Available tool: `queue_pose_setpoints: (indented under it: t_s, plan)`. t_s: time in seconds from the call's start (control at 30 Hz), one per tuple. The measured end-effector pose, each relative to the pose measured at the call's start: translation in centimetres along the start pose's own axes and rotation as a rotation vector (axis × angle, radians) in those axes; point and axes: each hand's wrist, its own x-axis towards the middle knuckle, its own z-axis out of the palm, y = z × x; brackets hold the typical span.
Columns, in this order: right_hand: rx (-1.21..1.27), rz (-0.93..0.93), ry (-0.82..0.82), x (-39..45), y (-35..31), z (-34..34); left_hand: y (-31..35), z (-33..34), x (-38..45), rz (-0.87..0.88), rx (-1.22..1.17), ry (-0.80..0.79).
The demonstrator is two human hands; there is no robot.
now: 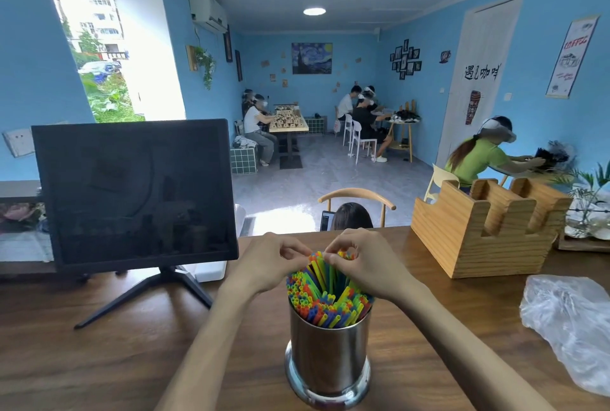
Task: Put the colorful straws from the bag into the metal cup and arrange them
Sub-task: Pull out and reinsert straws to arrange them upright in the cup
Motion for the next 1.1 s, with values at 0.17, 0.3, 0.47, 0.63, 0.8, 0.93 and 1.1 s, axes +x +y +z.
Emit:
queue_pose_setpoints:
  t_s: [0.17, 0.3, 0.47, 0.63, 0.8, 0.93, 1.1]
  plan:
    - [0.024, 0.005, -0.001, 0.0, 0.0, 0.2, 0.5, 0.1, 0.2, 0.078, 0.093, 0.011]
    - [0.033, 0.011, -0.005, -0.1, 0.1, 0.2, 0.9, 0.1, 0.4, 0.11, 0.168, 0.033]
    - [0.047, 0.017, -0.013, -0.1, 0.1, 0.1, 1.1, -0.5, 0.4, 0.122, 0.192, 0.009]
    - [0.052, 0.011, -0.03, -0.1, 0.1, 0.0, 2.1, -1.4, 0.9, 0.141, 0.204, -0.144]
    - [0.066, 0.022, -0.031, -0.1, 0.4, 0.1, 2.3, -1.3, 1.3, 0.169, 0.217, -0.192]
    - [0.08, 0.026, -0.041, -0.1, 0.5, 0.1, 2.1, -0.8, 1.2, 0.206, 0.224, -0.168]
    - [0.087, 0.026, -0.047, -0.2, 0.5, 0.0, 2.0, -0.9, 0.7, 0.191, 0.114, -0.098]
